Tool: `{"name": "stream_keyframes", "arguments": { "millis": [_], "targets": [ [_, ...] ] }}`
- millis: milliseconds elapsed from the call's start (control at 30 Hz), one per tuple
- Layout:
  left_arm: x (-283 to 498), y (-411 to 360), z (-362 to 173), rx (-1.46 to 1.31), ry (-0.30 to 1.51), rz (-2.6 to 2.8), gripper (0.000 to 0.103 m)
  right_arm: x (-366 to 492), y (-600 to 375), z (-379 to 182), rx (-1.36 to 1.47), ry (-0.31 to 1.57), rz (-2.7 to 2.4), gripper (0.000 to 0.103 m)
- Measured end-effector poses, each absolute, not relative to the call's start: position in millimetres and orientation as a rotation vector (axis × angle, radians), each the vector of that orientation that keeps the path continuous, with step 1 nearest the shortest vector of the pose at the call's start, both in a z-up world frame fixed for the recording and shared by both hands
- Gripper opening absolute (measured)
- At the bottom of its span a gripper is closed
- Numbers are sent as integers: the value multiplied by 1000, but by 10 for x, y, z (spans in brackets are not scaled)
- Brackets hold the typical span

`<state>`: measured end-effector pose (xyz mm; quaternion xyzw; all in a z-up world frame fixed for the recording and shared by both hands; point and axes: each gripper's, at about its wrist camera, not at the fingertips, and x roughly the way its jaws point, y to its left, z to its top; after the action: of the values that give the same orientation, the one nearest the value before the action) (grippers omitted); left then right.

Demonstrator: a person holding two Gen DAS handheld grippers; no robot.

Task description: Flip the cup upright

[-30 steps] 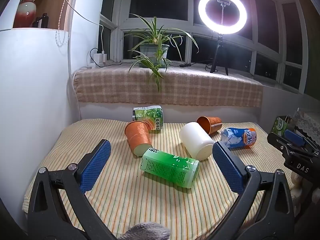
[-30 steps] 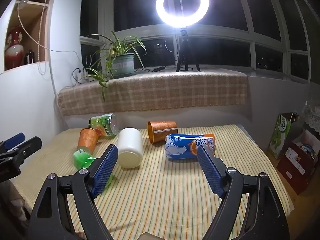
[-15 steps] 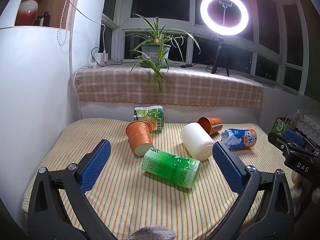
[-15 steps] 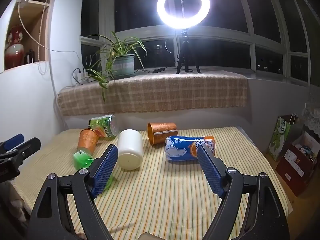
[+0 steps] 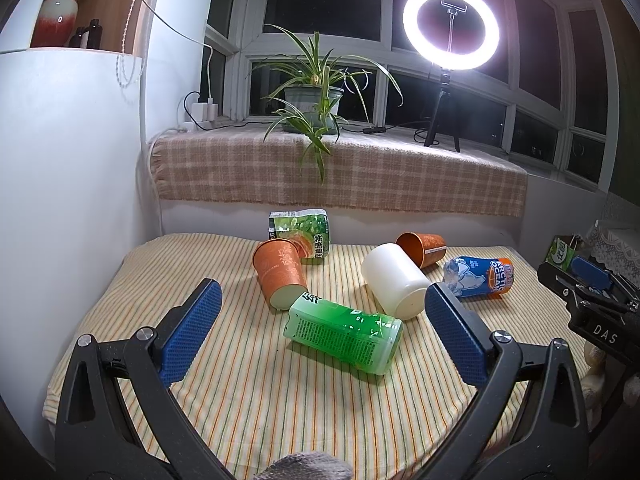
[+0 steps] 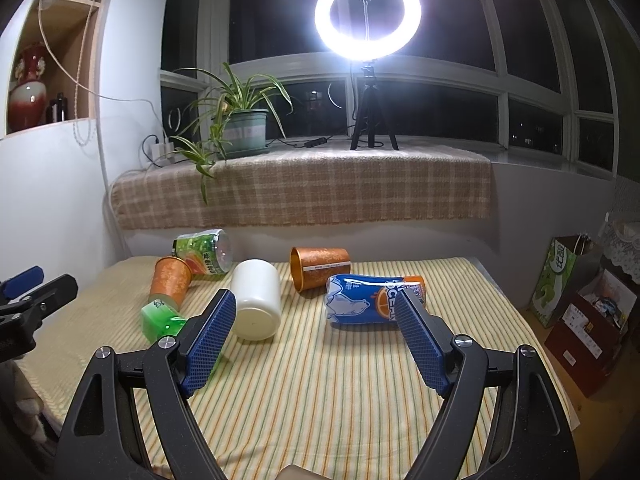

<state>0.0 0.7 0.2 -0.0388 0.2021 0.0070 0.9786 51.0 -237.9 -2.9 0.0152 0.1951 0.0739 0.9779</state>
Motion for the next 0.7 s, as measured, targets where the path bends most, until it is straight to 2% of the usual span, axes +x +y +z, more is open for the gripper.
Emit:
{"name": "stream_keyframes", "arguments": {
  "millis": [700],
  "targets": [
    [-10, 8, -6, -81, 411, 13, 103, 538, -2373, -47, 24, 403, 141, 82]
  ]
}}
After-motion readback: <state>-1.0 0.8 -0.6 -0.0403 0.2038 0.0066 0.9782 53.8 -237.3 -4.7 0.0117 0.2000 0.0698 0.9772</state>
